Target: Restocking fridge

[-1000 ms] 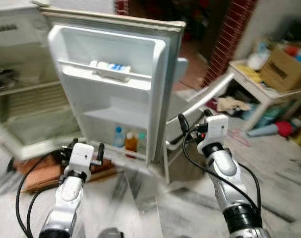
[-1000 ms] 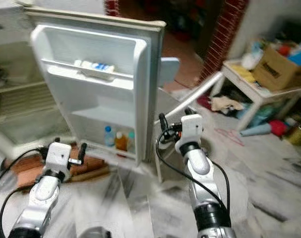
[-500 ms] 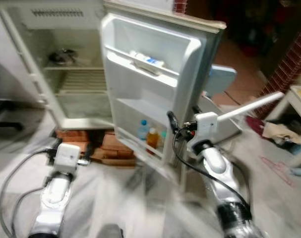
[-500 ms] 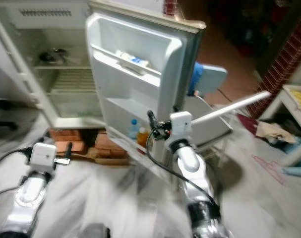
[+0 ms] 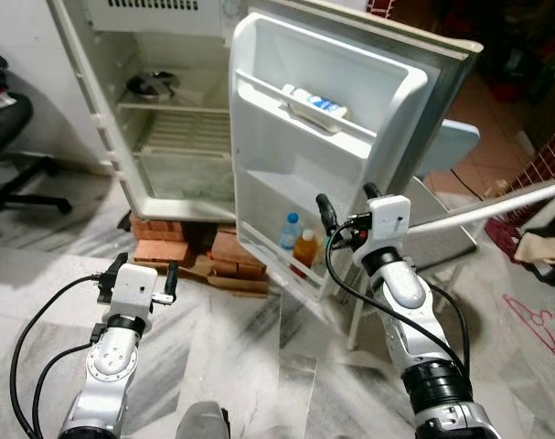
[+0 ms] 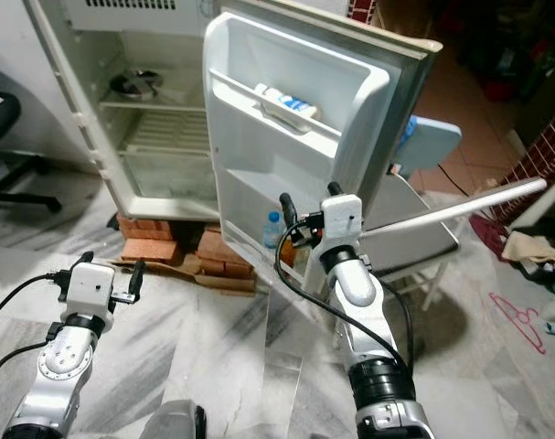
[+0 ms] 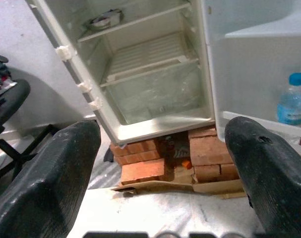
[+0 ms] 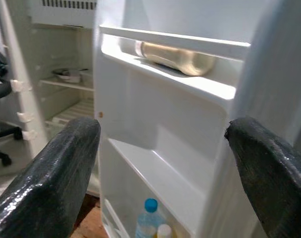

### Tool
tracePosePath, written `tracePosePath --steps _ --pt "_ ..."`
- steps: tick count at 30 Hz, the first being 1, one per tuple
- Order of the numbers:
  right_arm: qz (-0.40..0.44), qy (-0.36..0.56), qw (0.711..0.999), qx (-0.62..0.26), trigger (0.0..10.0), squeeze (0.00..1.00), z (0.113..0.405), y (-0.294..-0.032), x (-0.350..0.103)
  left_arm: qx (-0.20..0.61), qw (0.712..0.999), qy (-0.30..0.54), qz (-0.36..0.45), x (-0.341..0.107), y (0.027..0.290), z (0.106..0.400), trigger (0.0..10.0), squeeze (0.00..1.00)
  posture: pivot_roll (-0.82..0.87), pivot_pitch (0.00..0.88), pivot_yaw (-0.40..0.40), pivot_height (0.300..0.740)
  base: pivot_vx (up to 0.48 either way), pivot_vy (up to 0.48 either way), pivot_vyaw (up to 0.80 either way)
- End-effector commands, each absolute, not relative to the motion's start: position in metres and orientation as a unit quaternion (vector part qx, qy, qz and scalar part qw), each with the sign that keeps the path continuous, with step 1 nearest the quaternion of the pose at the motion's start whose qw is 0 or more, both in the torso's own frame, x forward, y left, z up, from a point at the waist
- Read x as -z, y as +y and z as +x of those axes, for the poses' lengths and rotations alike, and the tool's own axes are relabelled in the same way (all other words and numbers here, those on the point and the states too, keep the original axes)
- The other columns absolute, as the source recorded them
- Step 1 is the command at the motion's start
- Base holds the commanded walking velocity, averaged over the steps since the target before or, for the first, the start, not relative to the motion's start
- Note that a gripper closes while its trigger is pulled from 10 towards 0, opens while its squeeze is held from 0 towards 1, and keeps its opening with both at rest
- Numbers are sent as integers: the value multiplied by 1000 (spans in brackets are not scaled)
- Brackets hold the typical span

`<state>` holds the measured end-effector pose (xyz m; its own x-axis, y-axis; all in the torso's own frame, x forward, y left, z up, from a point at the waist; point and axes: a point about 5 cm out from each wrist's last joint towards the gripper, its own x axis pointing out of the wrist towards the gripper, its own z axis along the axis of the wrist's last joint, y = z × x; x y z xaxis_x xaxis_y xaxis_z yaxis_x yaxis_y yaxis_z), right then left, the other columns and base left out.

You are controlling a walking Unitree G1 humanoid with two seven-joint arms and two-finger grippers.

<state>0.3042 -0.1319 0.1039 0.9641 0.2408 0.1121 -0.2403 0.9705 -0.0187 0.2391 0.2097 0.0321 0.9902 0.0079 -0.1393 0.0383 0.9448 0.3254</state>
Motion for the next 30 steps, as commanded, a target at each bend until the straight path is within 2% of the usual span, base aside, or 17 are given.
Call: tracePosePath --steps 1,18,30 --pt "-1 -54 992 -113 10000 0 304 -135 -102 5 983 72 168 -31 211 236 10000 0 99 0 -47 740 0 -412 0" --pt "-5 -55 991 -123 10000 0 305 -132 -102 -1 985 72 156 -31 210 237 10000 0 97 0 -46 740 0 -431 0" --pt "-10 -61 990 -127 10000 0 303 -131 -102 -9 987 73 146 -31 216 235 10000 0 95 0 -45 740 0 0 795"
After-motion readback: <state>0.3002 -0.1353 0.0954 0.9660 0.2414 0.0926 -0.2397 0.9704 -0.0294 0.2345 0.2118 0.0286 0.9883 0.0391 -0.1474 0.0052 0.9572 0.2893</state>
